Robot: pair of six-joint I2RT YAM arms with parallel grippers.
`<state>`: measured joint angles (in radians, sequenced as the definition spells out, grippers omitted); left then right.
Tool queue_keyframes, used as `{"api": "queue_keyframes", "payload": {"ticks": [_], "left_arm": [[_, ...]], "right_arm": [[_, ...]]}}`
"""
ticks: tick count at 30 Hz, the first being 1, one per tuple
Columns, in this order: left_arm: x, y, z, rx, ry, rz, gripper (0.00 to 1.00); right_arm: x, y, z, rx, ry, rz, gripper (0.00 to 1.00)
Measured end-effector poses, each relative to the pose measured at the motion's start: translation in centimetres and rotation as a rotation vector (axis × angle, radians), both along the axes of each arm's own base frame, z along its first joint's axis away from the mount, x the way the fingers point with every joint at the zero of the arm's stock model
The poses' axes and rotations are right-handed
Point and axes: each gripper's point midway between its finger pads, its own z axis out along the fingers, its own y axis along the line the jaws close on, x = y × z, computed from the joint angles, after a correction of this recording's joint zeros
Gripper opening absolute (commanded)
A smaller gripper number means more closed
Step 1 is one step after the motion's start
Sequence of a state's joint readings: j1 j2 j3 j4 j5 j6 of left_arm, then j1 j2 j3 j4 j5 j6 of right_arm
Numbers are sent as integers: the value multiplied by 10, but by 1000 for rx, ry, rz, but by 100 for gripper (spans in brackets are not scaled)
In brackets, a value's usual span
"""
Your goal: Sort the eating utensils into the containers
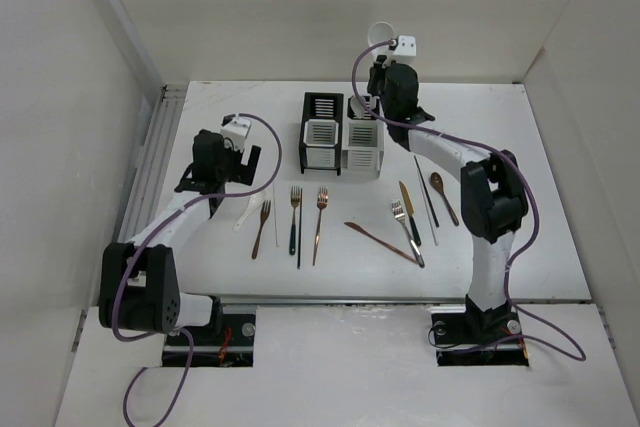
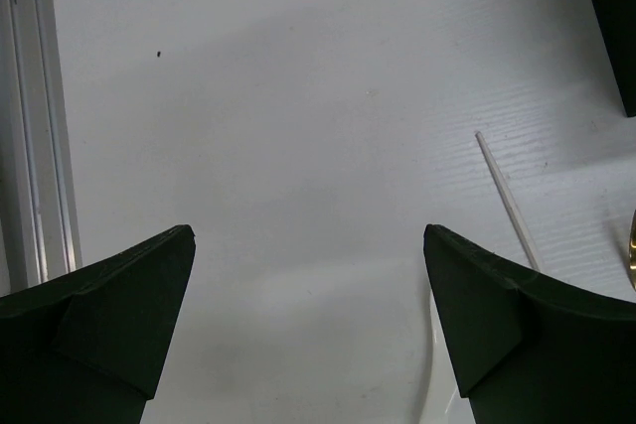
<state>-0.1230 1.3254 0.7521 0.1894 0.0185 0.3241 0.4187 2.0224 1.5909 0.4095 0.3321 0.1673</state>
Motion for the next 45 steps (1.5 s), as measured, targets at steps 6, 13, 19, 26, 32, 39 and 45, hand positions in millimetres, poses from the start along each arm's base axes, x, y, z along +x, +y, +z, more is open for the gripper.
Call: {"api": "queue_keyframes", "payload": {"ticks": [6, 13, 19, 26, 32, 39, 45], "left_arm": [[0, 5, -11, 15, 29, 27, 98], [-8, 12, -29, 47, 99, 56, 86], [-12, 16, -34, 90, 127, 37, 85], [-19, 18, -42, 151, 158, -12, 84], [-25, 14, -51, 190, 197, -95, 76], [-48, 3, -81, 217, 332, -250, 67], [-66, -11, -92, 198, 443, -400, 63]], "right_arm": [[-2, 1, -14, 39, 14, -9, 0], [1, 5, -63, 51, 92, -6, 2], [-6, 6, -84, 47, 122, 9, 40], [-20, 2, -73, 56, 111, 7, 60], [-27, -2, -46, 74, 71, 2, 64], [-59, -4, 12, 73, -18, 20, 67], [-90, -4, 61, 37, -99, 63, 67]]}}
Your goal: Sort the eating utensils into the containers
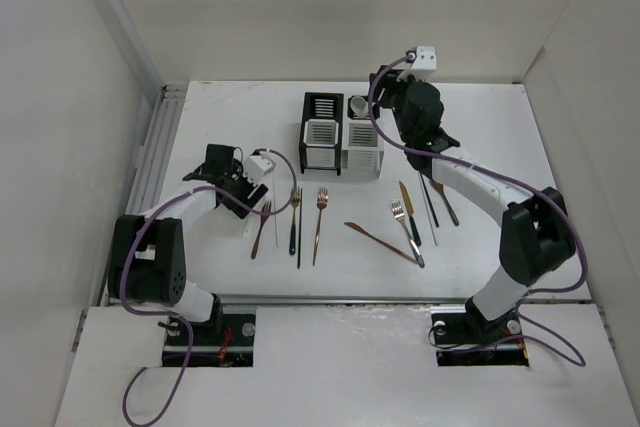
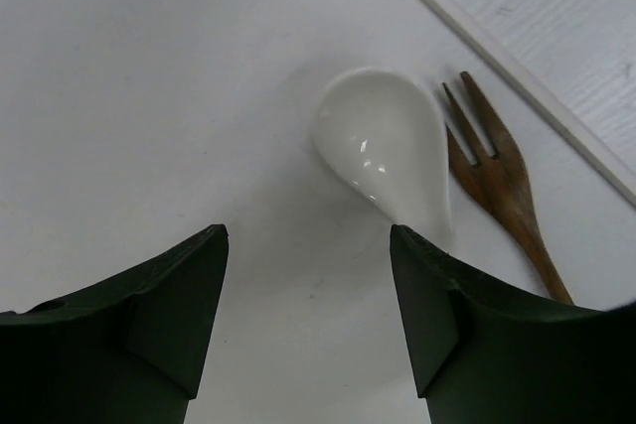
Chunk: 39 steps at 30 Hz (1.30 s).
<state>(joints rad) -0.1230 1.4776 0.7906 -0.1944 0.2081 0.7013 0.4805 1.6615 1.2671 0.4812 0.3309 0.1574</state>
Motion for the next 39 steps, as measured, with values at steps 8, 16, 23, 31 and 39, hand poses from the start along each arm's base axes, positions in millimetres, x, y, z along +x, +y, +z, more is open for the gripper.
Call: {"api": "queue_keyframes", "payload": {"ticks": [8, 16, 23, 31, 39], "left_arm": [[-18, -13, -2, -57, 100, -51, 67], [-18, -22, 11, -141, 140, 9, 72], [-27, -25, -13, -120, 246, 69, 68], [-27, -24, -16, -78, 246, 102, 53], [-26, -15, -18, -21, 222, 141, 45]], "right_arm": [[-24, -11, -10, -63, 26, 7, 67], [-26, -14, -24, -136, 68, 6, 67], [-27, -16, -29, -159, 85, 2, 67], [-29, -24, -28, -170, 88, -29, 67], [-33, -30, -27, -183, 92, -54, 68]]}}
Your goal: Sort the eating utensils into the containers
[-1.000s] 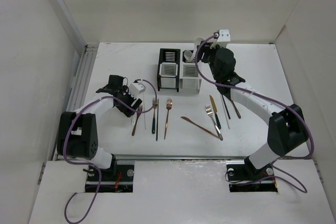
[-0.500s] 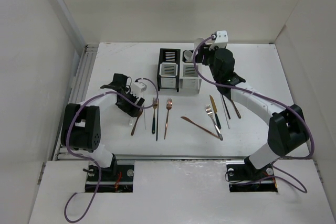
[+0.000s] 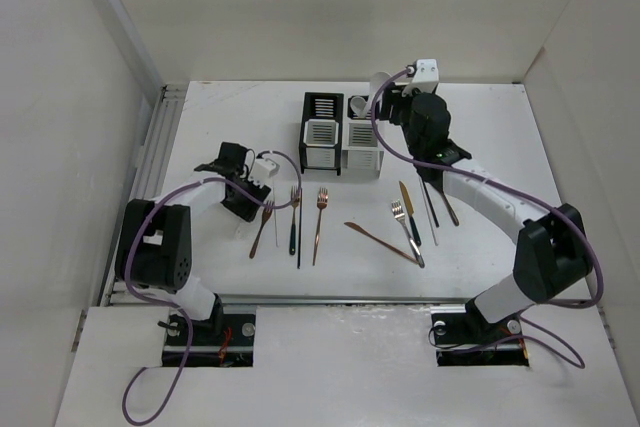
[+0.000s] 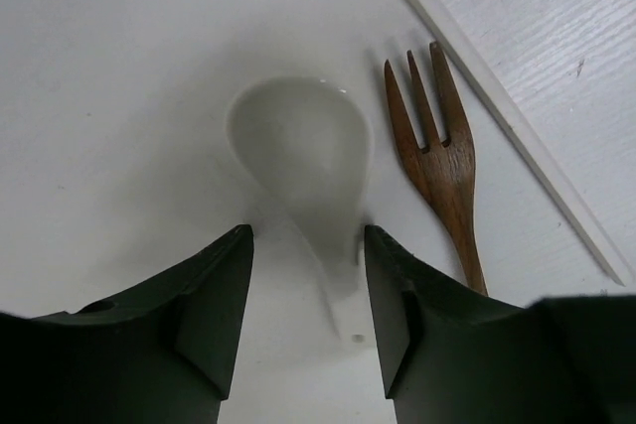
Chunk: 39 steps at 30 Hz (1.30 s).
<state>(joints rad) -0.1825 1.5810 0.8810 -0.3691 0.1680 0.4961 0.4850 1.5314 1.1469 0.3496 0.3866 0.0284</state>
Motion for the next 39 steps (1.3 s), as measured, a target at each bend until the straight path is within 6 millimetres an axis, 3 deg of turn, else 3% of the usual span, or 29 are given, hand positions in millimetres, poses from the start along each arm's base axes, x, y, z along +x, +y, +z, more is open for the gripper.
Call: {"api": "queue_keyframes", "payload": {"ticks": [7, 11, 20, 24, 26, 29, 34, 37, 39], "left_arm": [[-9, 3, -1, 14, 29, 4, 30], [-12, 4, -2, 15, 36, -1, 0], [-7, 6, -1, 12, 20, 7, 0], [3, 20, 8, -4, 7, 80, 0], [24, 26, 26, -16, -53, 114, 0], [68, 25, 75, -51, -230, 141, 0], [146, 5, 195, -170, -665, 132, 0], [181, -34, 267, -292, -904, 68, 0], [197, -69, 295, -371, -977, 13, 0]], "right_arm": [[-1, -2, 2, -6, -3, -7, 68], [-4, -6, -1, -13, 2, -19, 68], [-8, -12, 4, -16, -7, -37, 65], [-9, -18, 7, -12, -14, -55, 63], [-8, -21, 7, -12, -13, -62, 62], [-5, -29, 8, -8, -14, -76, 61], [3, -47, 13, 6, -24, -102, 59], [5, -52, 18, 14, -33, -111, 59], [5, -52, 19, 19, -34, -112, 59]]}}
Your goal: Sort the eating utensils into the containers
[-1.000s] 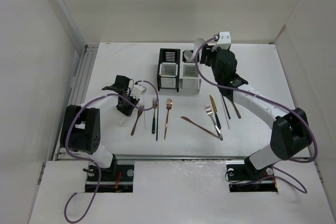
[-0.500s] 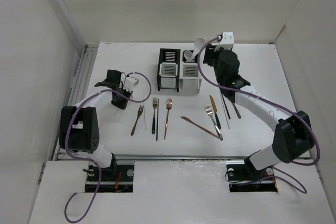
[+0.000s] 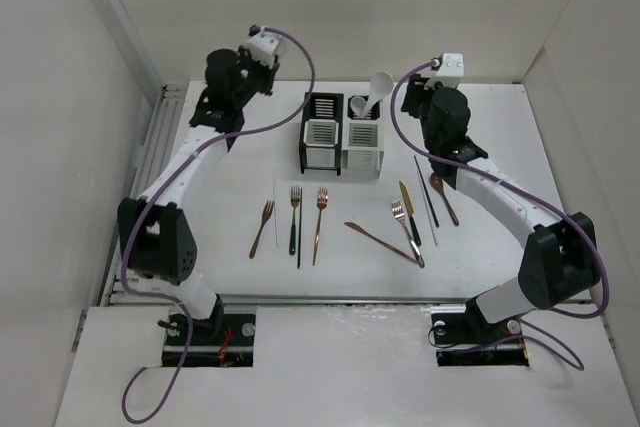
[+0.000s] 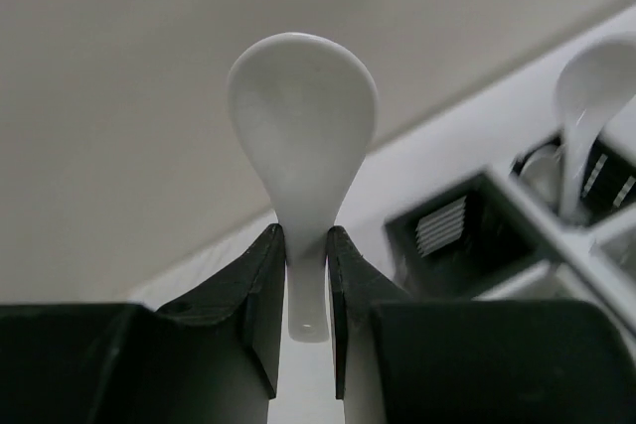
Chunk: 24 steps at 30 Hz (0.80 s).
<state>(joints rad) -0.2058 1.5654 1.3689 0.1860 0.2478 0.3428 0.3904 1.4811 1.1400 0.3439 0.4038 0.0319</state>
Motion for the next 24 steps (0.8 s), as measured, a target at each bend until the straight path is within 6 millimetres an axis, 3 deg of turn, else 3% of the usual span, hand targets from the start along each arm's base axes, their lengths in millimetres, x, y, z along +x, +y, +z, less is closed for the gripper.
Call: {"api": "queue_keyframes", "payload": {"ticks": [2, 4, 7, 10, 14, 17, 24], "left_arm": [[21, -41, 28, -63, -85, -76, 0], [37, -82, 38, -117, -136, -148, 0], [52, -132, 25, -184, -133, -231, 0], [58, -171, -13, -249, -72, -298, 0], [65, -196, -59, -333, 18, -326, 0], [66, -206, -74, -391, 55, -329, 0], [58, -227, -51, -494, 4, -351, 0]], "right_arm": [[-1, -1, -1, 4, 4, -5, 59], [-3, -4, 0, 4, 12, -13, 59], [-12, -13, 4, 5, 17, -37, 59], [-26, -27, 9, 6, 18, -73, 59], [-45, -45, 10, 4, 29, -121, 59], [-54, -55, 9, -5, 47, -153, 59], [-61, -74, 0, -32, 97, -200, 59]]}}
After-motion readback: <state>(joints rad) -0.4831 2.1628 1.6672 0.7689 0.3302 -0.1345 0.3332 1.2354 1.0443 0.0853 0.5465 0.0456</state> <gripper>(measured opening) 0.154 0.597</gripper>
